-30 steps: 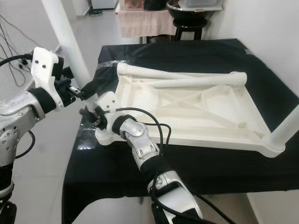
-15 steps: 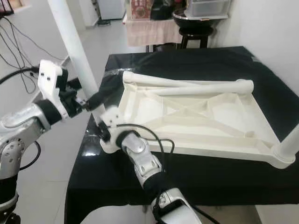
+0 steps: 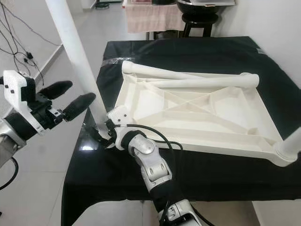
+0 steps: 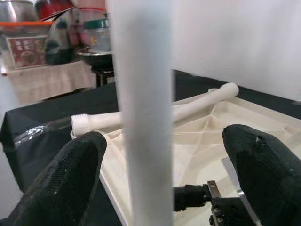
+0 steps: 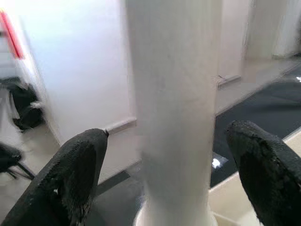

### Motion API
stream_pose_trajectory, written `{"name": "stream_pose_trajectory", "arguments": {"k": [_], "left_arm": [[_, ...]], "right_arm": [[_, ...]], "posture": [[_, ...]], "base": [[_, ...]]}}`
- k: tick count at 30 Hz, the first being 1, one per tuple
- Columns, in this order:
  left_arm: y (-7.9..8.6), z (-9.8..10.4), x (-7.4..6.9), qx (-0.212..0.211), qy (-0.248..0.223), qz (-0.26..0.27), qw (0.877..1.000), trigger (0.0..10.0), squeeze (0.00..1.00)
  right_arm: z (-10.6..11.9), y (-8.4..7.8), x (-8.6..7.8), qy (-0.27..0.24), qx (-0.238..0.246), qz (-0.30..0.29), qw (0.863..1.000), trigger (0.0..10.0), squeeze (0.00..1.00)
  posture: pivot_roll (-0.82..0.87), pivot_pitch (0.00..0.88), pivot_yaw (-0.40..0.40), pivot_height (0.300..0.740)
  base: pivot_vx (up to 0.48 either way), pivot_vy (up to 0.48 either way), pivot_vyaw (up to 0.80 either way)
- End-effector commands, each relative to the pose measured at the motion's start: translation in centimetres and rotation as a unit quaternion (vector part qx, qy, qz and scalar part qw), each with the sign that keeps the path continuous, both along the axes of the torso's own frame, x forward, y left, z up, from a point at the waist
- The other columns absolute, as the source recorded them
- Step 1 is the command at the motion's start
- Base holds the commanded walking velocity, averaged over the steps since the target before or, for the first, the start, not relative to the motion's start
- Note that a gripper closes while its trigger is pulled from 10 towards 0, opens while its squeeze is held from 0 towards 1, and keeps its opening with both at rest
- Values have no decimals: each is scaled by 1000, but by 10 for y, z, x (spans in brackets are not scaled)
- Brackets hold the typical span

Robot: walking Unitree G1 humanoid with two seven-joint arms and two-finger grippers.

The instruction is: Building children table

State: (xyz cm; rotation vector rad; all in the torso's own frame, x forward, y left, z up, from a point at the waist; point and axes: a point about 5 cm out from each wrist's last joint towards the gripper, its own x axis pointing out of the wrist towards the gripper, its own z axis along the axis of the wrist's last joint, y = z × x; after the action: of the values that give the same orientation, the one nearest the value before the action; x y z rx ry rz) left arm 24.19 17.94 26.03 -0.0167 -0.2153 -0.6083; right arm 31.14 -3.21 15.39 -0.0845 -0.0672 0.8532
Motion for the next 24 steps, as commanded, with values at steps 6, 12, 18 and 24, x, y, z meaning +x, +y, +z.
{"name": "stream_pose_trajectory", "arguments": {"k": [6,12,18,24], "left_arm": [[13,-30,-32,8,48,47,998,10000,0],[11,-88,-36,15,131,173,976,10000,0],[-3,-109,-35,19,136,227,964,10000,0],[-3,-114,-32,14,122,241,963,10000,0]], "right_arm": [[0,-58,-6,12,-14,-37,999,10000,0],[-7,-89,-17,49,32,-135,989,10000,0],[-16,-86,-32,59,36,-146,987,10000,0],[-14,-90,-28,64,61,-150,985,10000,0]], "posture": [[-6,85,60,740],[-16,73,68,740],[-39,75,72,740],[-31,68,69,740]], "base": [[0,0,0],[0,0,0],[0,0,0],[0,0,0]]}}
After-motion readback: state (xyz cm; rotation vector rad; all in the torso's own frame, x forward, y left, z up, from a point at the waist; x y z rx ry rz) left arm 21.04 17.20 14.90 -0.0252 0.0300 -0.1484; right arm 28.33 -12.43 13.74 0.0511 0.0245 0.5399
